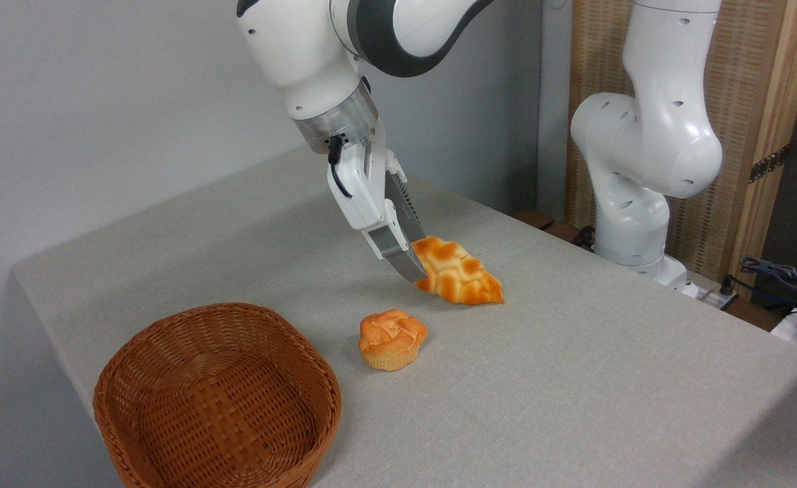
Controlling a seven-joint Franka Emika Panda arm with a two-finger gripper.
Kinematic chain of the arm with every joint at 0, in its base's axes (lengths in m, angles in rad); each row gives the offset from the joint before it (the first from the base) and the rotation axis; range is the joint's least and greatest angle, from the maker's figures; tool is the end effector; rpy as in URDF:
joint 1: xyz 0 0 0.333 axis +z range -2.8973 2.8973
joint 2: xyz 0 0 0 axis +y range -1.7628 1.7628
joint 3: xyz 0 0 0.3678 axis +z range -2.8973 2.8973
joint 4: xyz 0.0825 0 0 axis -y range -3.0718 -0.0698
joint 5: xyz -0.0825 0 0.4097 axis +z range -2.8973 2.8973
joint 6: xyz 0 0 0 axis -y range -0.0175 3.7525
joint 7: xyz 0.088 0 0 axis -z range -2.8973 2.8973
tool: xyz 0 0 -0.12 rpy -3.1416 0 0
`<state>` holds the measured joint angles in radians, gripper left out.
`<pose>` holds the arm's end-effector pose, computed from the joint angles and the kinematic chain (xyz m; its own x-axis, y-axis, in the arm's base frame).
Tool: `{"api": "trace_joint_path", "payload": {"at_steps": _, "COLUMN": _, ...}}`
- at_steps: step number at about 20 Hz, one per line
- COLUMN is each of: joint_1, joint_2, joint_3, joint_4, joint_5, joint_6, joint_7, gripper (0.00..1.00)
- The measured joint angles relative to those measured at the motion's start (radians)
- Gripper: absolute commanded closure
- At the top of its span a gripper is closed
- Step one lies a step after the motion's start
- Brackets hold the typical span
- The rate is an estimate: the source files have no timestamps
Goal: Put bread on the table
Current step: 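Carry the loaf past the orange bun and lower it onto the table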
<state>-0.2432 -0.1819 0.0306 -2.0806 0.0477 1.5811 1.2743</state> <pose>0.4659 -0.0940 0.5144 0.0547 -0.9901 -0.1291 -0.9536 -0.0901 0.2872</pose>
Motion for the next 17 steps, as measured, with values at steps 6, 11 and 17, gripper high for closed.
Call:
{"api": "trace_joint_path", "payload": {"at_steps": 6, "joint_1": 0.007, "joint_2": -0.002, "joint_3": 0.011, "joint_4": 0.013, "joint_5": 0.01, "joint_6": 0.078, "joint_7": -0.005, "gripper": 0.0}}
{"api": "trace_joint_path", "payload": {"at_steps": 11, "joint_1": 0.029, "joint_2": -0.001, "joint_3": 0.084, "joint_4": 0.019, "joint_5": 0.01, "joint_6": 0.298, "joint_7": -0.277, "gripper": 0.0}}
{"api": "trace_joint_path", "payload": {"at_steps": 17, "joint_1": 0.029, "joint_2": 0.025, "joint_3": 0.096, "joint_4": 0.032, "joint_5": 0.01, "joint_6": 0.388, "joint_7": -0.599, "gripper": 0.0}}
